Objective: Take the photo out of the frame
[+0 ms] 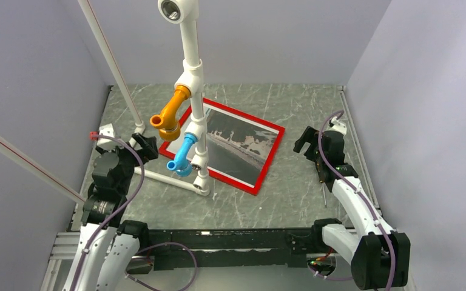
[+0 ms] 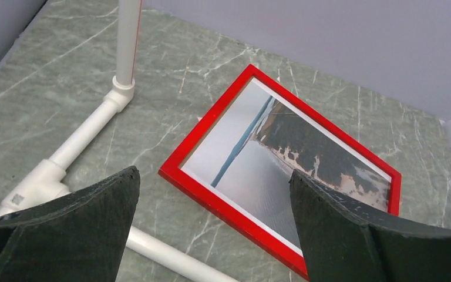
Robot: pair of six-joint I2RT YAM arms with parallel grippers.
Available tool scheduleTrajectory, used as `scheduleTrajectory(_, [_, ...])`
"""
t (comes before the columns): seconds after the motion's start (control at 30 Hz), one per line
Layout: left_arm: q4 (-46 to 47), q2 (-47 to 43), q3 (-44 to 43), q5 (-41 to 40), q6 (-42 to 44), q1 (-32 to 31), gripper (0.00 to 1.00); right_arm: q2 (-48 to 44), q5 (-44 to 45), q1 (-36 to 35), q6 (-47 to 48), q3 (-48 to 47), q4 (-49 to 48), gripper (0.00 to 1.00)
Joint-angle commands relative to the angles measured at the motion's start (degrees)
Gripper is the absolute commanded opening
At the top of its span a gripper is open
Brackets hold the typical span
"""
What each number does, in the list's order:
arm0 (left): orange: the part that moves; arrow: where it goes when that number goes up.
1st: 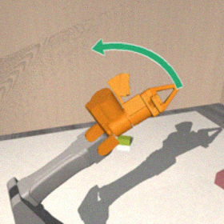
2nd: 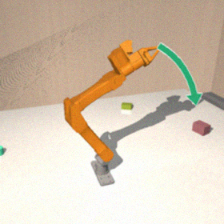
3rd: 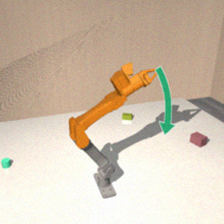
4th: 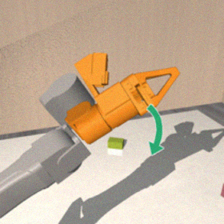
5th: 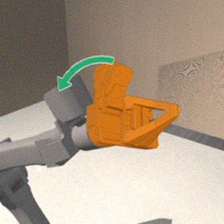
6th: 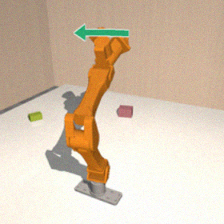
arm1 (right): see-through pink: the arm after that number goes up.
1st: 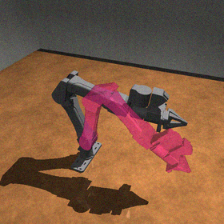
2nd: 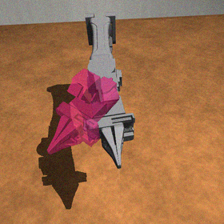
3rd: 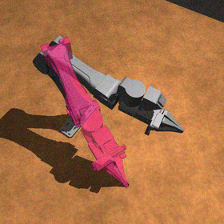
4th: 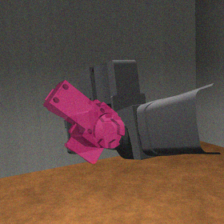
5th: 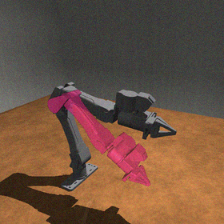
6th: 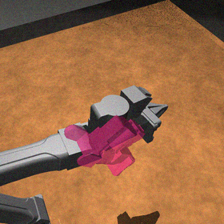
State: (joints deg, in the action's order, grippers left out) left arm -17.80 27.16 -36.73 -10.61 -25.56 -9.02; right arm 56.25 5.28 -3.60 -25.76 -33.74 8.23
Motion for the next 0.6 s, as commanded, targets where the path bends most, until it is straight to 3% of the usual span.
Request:
scheduleTrajectory(0.0, [2.87, 5.17, -4.82, 3.91, 5.99, 0.23, 0.99, 0.66, -2.12, -0.16, -1.19, -2.24, 0.74, 1.00])
scheduleTrajectory(0.2, [2.01, 14.89, -11.57, 4.33, 6.42, 2.11, 0.99, 3.26, -5.75, -0.69, -3.23, -3.33, 1.98, 1.00])
scheduleTrajectory(0.4, [8.04, 22.39, -10.05, 22.01, 0.98, 13.57, 0.99, 6.73, -9.70, -3.72, -3.92, -4.08, 3.03, 1.00])
scheduleTrajectory(0.57, [12.34, 31.09, -9.07, 32.48, 2.69, 14.45, 0.99, 10.10, -6.42, -10.11, -5.68, -5.33, 3.70, 1.00])
